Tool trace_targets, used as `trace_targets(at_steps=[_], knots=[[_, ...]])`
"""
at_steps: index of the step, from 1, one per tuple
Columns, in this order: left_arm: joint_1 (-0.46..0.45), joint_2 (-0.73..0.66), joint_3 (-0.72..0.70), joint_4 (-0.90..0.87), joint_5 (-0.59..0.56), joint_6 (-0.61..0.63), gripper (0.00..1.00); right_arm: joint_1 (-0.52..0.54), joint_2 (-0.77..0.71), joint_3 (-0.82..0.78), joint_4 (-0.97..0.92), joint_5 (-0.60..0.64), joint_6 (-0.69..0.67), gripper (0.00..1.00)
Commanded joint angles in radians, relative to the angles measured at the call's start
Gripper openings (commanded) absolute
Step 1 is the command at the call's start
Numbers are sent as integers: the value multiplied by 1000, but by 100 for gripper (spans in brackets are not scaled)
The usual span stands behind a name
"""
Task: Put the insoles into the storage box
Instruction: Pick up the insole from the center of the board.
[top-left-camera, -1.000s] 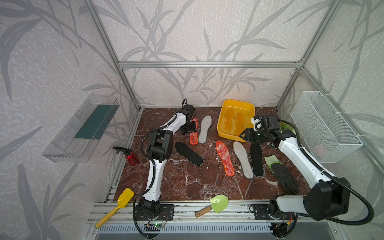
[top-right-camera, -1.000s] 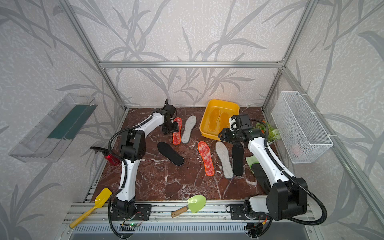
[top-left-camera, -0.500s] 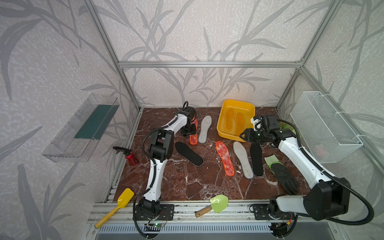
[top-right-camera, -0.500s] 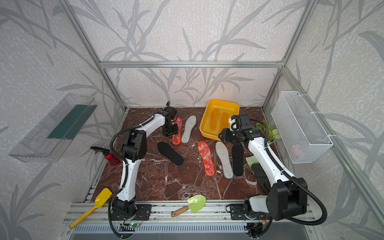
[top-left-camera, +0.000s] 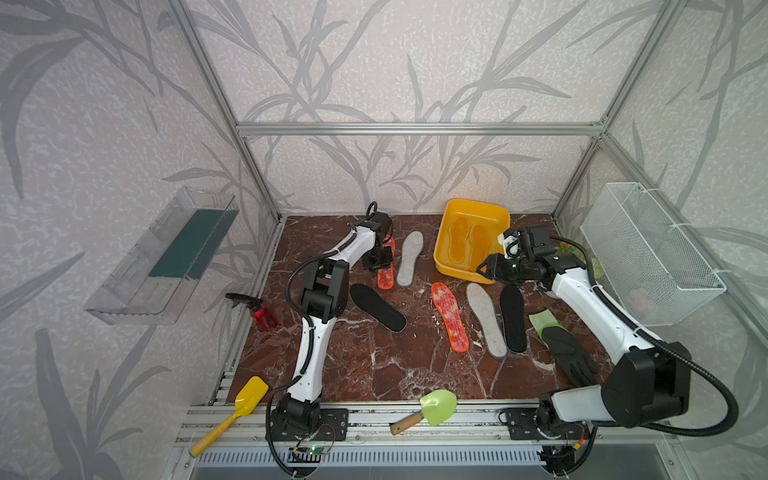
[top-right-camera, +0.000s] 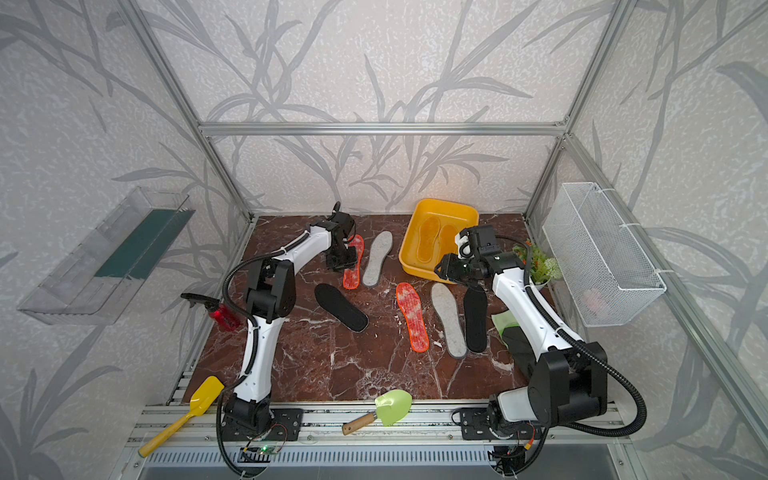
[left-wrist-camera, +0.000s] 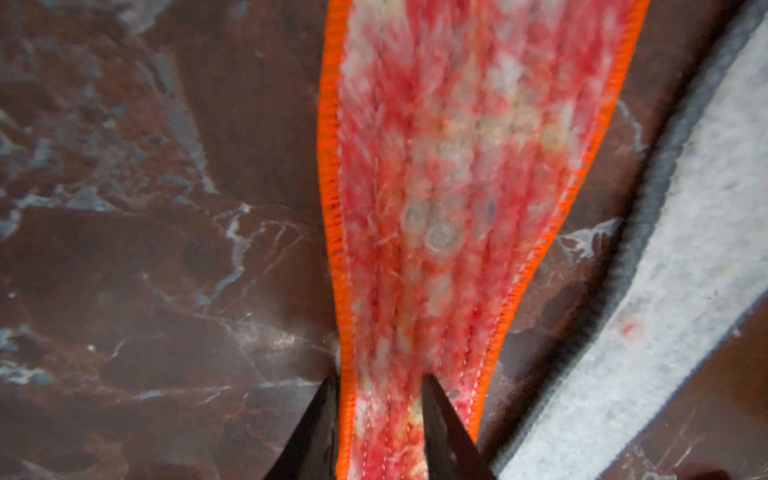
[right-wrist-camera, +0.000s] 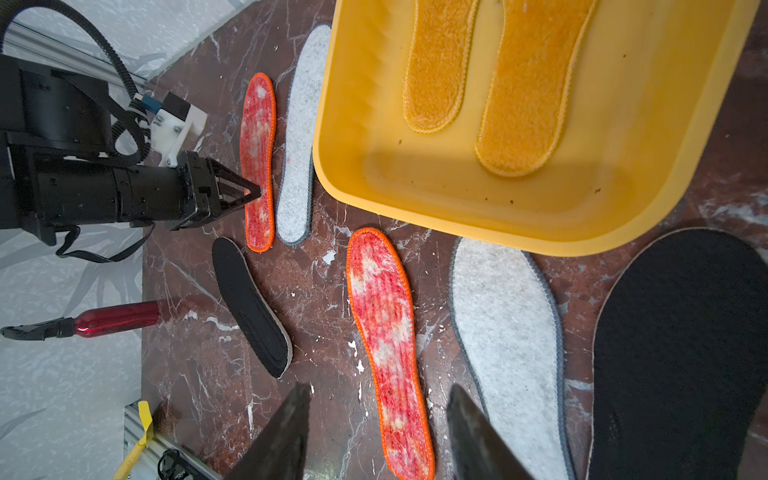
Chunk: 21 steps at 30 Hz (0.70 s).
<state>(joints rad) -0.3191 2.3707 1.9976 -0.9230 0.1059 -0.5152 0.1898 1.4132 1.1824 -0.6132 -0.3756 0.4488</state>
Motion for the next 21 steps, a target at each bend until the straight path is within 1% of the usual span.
trace_targets(at_steps=[1, 6, 10, 13, 16, 21], knots=[[-3, 2, -35, -33, -1, 10, 29, 1, -14, -3, 21, -6, 7, 53], [-1, -20, -54, -26, -5, 15, 29, 0, 5, 15, 17, -17, -2, 53], [0, -32, -67, -11, -6, 10, 25, 0, 25, 37, 3, -25, -14, 53], [0, -30, -65, -8, -5, 9, 19, 0, 32, 44, 5, -25, -13, 53], [0, -27, -57, -13, -5, 8, 10, 0, 32, 47, 4, -25, -9, 53], [1, -30, -64, -14, -21, 18, 0, 0, 31, 31, 7, -26, -13, 53]])
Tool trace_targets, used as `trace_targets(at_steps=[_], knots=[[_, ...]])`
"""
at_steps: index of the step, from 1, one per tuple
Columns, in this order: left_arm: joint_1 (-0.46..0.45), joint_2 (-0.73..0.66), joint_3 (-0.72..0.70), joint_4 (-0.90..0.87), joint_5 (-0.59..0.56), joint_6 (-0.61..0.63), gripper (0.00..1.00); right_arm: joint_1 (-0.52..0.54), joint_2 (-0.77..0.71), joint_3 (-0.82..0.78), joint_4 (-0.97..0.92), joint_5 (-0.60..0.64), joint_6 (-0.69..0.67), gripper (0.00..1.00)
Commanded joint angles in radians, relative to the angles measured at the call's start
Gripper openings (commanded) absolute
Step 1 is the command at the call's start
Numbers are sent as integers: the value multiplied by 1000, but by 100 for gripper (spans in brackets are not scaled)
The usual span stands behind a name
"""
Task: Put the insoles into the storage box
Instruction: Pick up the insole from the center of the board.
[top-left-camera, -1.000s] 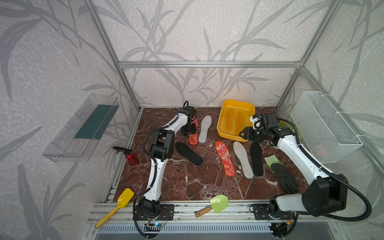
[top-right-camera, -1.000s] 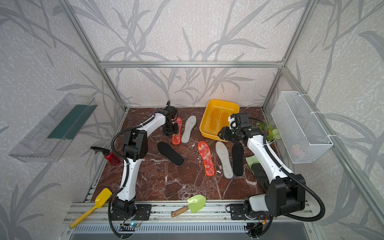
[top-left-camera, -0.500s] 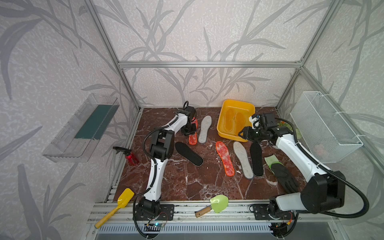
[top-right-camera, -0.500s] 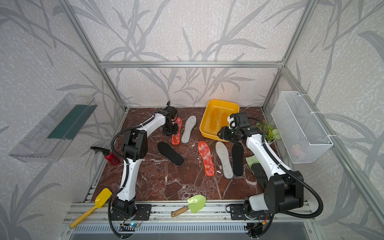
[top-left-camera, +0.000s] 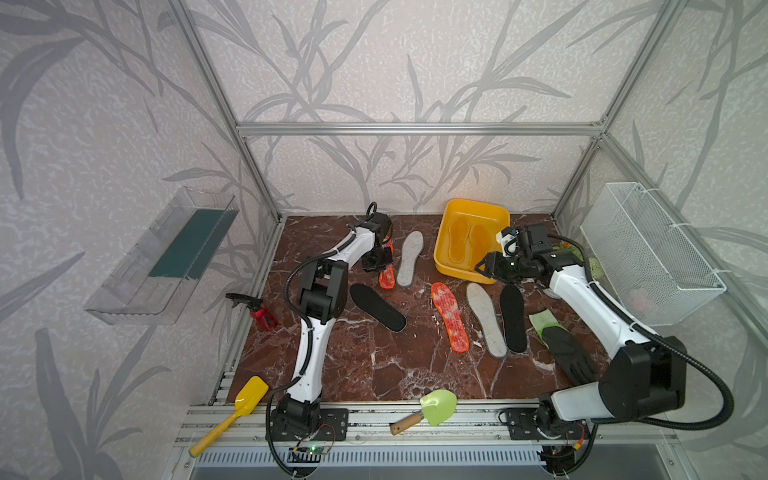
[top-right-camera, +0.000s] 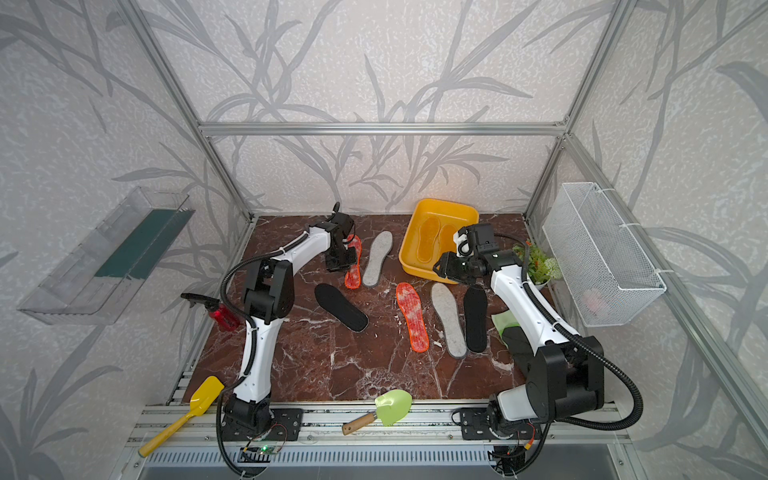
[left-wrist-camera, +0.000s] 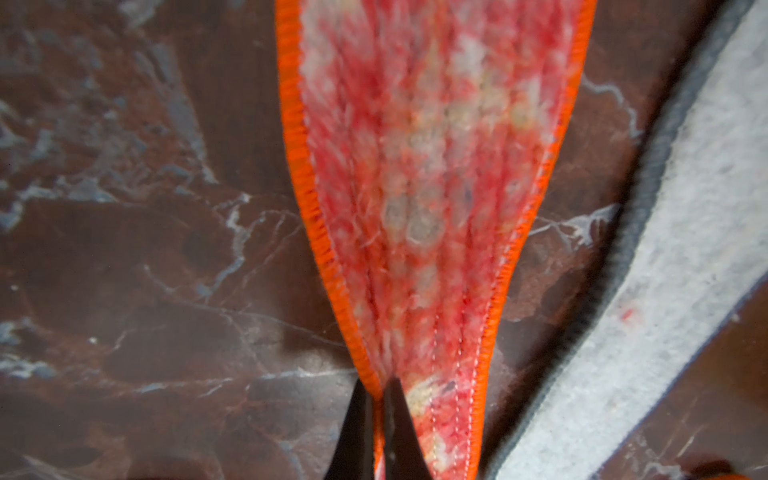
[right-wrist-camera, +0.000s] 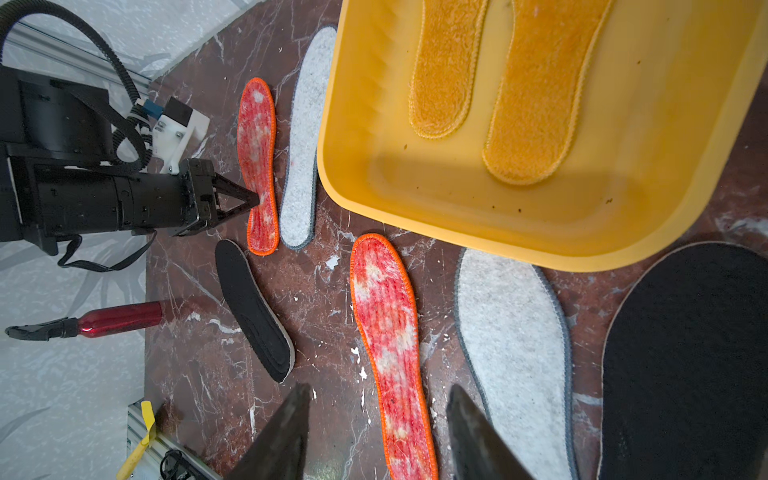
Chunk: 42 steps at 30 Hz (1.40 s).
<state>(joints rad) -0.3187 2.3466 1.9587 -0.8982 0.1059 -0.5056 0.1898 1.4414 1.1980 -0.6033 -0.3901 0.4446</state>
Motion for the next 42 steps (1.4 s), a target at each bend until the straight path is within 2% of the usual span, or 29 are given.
trace_targets(at_steps=[1, 10, 16, 21, 24, 30, 33, 35, 42], knots=[[1, -8, -25, -36, -24, 7, 0, 0, 6, 18, -8, -9, -10, 53], [1, -56, -37, 4, -45, 35, 0, -1, 46, 72, -41, -22, -32, 53], [-2, -141, -60, 51, -147, 68, 0, -2, 72, 101, -48, -61, -32, 53], [-3, -218, -77, 124, -162, 92, 0, -4, 97, 129, -53, -122, -26, 55], [-3, -265, -93, 184, -134, 104, 0, -4, 110, 145, -54, -148, -28, 56], [-18, -384, -141, 287, -81, 123, 0, -9, 143, 225, -58, -286, -55, 56], [-38, -456, -202, 377, 15, 134, 0, -9, 172, 291, -58, -386, -69, 56], [-61, -502, -255, 447, 86, 149, 0, -9, 191, 330, -50, -419, -64, 56], [-177, -600, -375, 609, 132, 145, 0, -3, 259, 443, 5, -467, -30, 56]])
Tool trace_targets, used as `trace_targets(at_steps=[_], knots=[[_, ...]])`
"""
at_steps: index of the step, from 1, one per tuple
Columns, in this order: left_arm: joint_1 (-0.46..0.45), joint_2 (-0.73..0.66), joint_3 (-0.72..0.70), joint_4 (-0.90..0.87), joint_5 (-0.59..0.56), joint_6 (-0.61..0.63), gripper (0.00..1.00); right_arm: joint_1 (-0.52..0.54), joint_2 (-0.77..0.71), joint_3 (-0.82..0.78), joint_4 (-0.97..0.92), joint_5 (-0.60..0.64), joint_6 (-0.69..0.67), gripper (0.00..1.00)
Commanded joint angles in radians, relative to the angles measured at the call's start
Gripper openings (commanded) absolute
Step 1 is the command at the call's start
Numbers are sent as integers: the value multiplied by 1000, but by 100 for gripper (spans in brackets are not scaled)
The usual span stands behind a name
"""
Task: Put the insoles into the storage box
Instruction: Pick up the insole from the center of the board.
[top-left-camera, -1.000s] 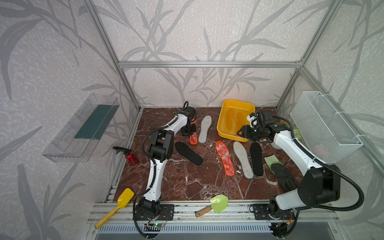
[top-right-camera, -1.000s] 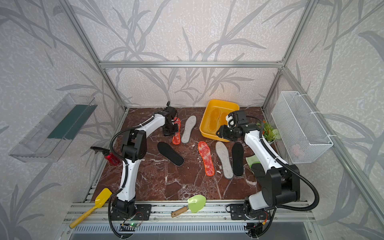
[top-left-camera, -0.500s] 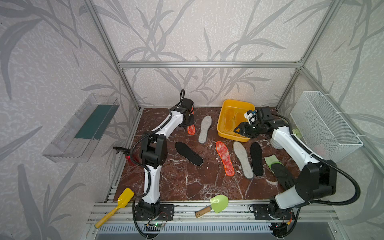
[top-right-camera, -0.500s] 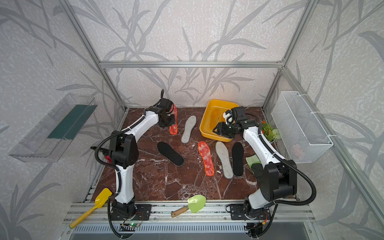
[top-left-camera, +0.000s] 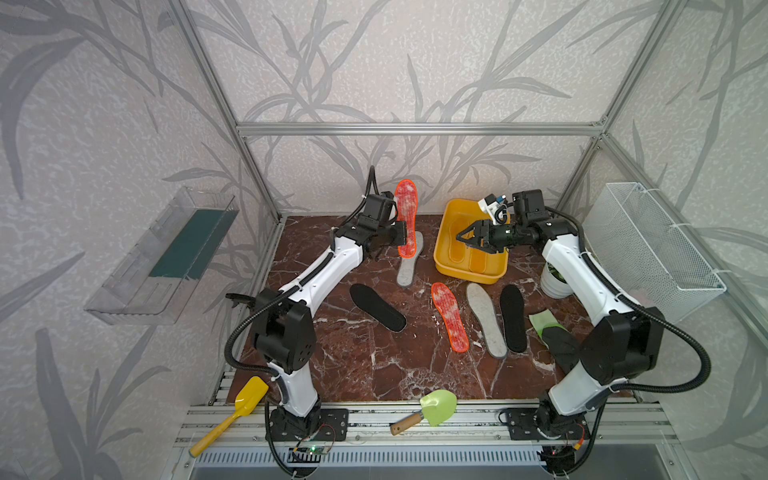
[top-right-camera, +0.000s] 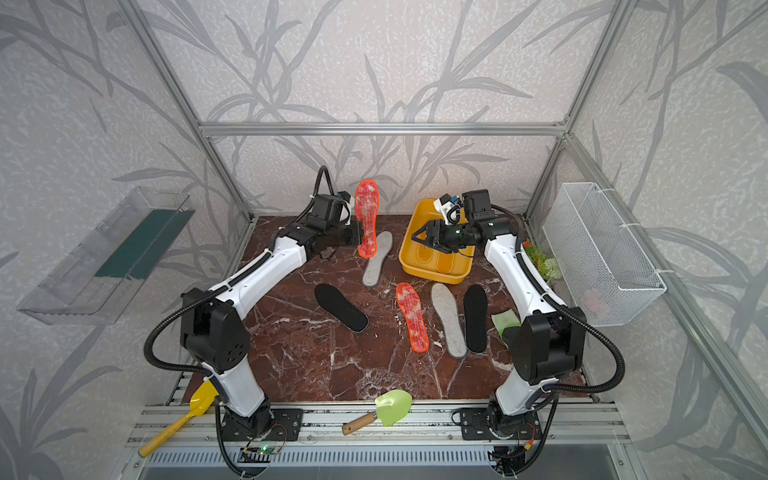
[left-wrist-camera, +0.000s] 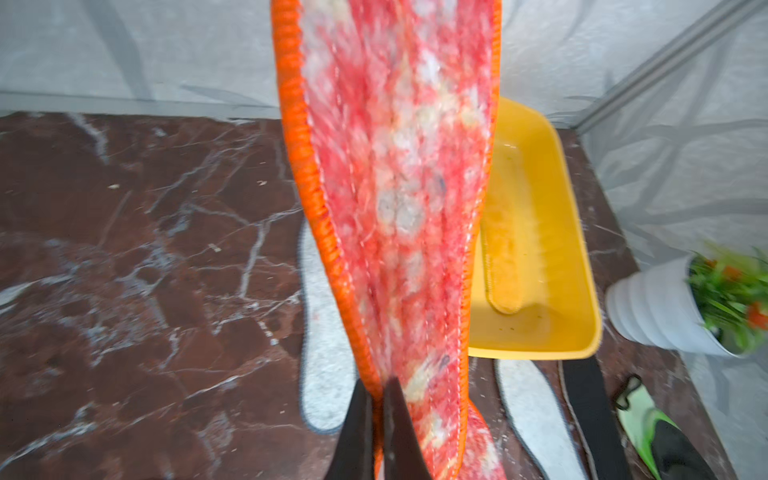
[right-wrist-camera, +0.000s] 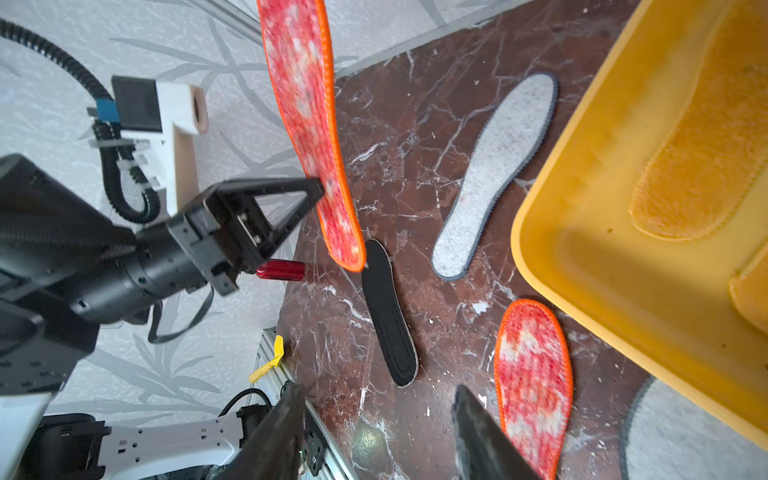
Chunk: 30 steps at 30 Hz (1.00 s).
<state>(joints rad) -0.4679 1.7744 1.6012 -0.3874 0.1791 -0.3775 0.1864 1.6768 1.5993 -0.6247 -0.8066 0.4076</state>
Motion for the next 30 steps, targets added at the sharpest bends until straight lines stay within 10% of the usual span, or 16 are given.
trace_targets(at_steps=[1, 30], knots=[[-40, -26, -17, 105, 83, 6, 0, 5, 24, 55, 27, -41, 2, 56], [-122, 38, 16, 147, 170, -59, 0, 55, 282, 277, 113, -9, 59, 36]])
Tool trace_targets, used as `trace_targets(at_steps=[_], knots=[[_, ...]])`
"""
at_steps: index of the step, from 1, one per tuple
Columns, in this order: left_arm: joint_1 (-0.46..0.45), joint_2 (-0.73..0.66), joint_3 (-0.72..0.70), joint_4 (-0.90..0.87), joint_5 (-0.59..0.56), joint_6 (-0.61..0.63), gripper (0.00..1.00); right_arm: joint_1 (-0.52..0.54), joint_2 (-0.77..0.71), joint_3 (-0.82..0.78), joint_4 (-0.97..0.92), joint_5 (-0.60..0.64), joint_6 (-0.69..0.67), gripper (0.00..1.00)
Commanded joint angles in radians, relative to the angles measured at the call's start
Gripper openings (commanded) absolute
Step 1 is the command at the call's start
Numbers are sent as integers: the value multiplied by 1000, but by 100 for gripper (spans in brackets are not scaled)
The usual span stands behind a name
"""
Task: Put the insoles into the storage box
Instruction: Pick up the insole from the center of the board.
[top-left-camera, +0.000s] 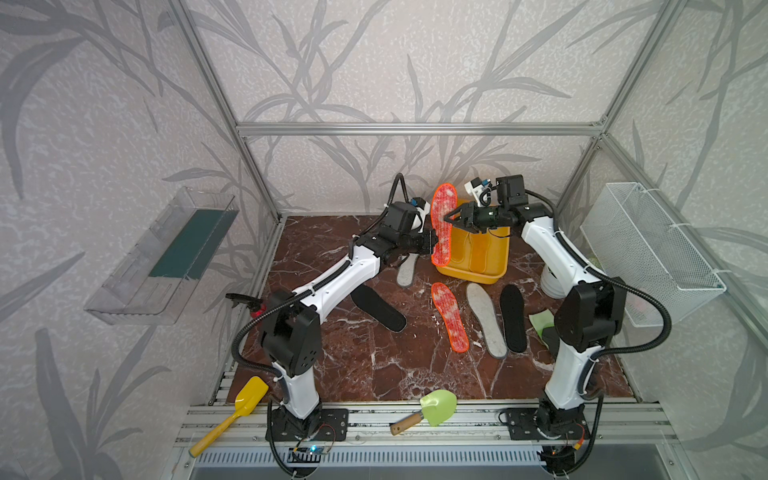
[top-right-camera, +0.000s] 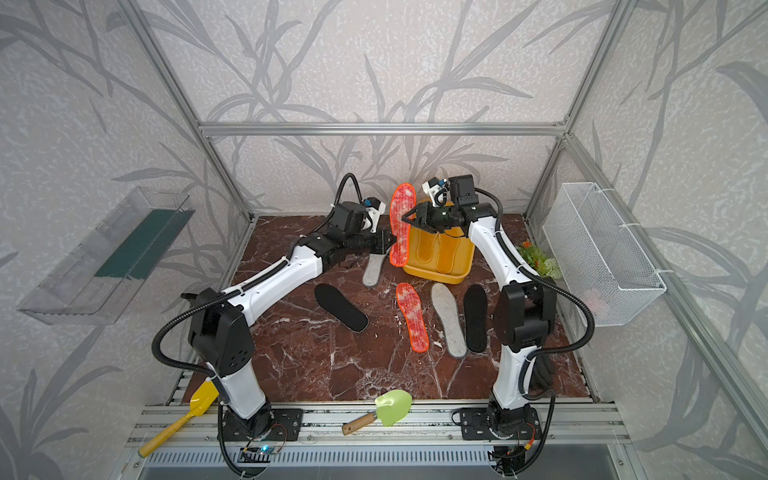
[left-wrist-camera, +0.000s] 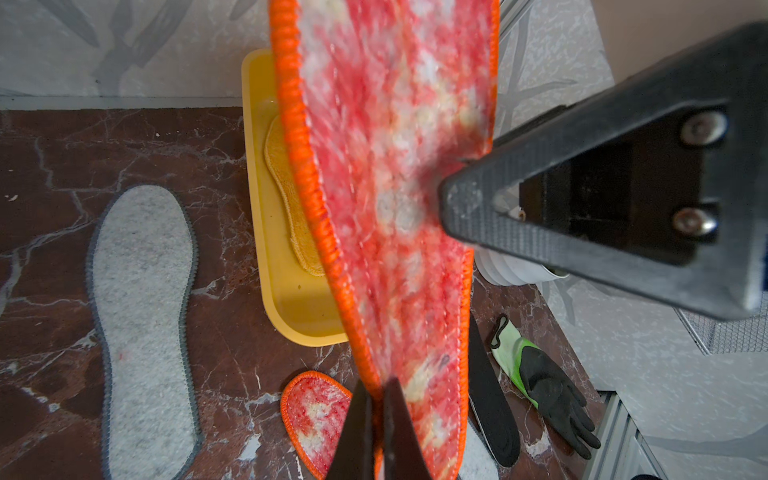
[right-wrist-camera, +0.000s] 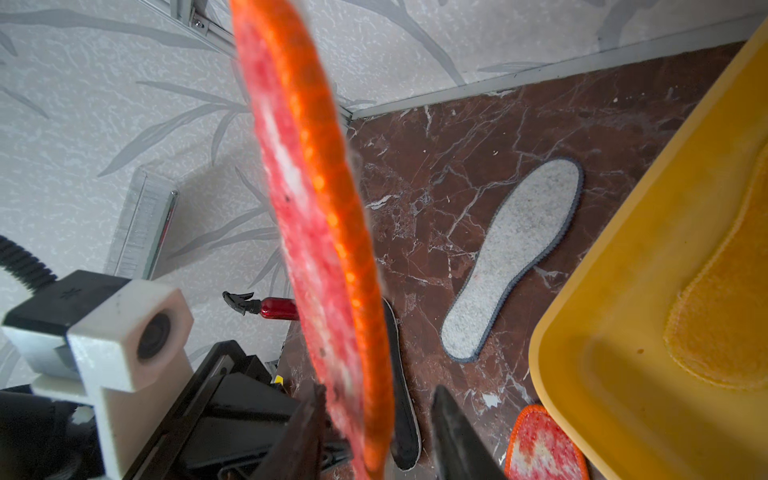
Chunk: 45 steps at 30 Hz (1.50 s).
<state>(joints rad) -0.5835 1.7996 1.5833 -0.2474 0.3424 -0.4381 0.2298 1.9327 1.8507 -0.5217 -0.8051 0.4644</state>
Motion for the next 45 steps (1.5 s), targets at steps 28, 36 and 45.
trace_targets(at_steps=[28, 36, 45], knots=[[-5, -40, -14, -50, -150, -16, 84, -42, -82, -176, 219, 64, 66, 0], [25, -154, -89, -96, -270, -4, 93, -117, -26, -123, 64, 242, -9, 0], [90, -243, -208, -21, -228, -67, 97, -116, 136, 22, -86, 391, -46, 0]])
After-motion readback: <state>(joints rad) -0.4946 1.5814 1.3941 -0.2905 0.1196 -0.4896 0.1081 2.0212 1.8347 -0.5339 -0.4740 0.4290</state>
